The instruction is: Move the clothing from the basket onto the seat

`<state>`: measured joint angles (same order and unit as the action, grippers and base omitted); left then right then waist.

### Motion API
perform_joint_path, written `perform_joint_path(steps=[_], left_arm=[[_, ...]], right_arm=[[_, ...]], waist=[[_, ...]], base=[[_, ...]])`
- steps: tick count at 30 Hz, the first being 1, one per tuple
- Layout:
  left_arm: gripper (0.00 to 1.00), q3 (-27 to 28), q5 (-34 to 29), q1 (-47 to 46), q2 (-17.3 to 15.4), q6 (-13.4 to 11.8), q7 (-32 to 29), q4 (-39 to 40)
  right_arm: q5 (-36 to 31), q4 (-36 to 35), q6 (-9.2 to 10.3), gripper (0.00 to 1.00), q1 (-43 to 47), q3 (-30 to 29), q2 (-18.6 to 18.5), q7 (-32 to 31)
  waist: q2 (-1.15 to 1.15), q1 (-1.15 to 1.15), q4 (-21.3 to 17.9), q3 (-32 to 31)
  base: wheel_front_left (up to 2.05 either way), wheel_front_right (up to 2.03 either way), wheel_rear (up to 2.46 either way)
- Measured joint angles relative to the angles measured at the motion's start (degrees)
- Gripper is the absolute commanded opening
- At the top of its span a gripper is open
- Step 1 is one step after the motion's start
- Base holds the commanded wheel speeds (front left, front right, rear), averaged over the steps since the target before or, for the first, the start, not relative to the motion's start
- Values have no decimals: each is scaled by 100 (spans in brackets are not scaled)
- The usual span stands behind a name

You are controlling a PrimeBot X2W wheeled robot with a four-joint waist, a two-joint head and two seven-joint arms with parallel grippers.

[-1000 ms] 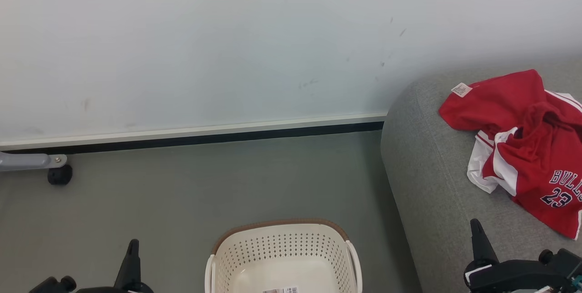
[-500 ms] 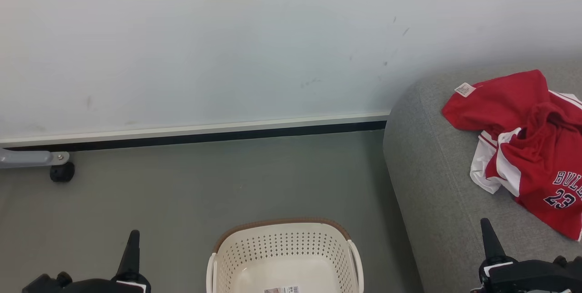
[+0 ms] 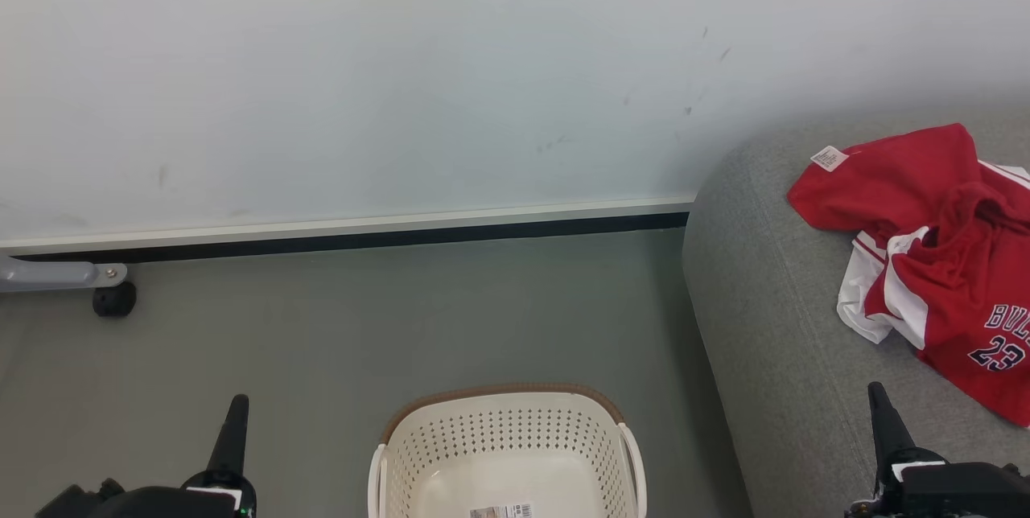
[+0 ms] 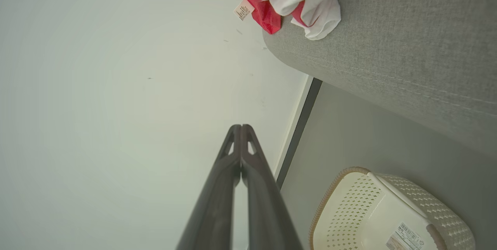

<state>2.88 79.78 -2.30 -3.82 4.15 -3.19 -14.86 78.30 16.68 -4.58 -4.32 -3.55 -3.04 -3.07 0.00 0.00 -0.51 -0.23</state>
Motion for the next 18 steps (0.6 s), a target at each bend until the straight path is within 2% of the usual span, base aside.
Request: perform_joint_path(steps=[18], left_arm=[[0,227,1133,-203,132,249,-330,-99]], right_arm=[[1312,-12,-225,0,-81,-405,41,-342]], waist=[[0,0,51,27]], base=[[0,0,0]])
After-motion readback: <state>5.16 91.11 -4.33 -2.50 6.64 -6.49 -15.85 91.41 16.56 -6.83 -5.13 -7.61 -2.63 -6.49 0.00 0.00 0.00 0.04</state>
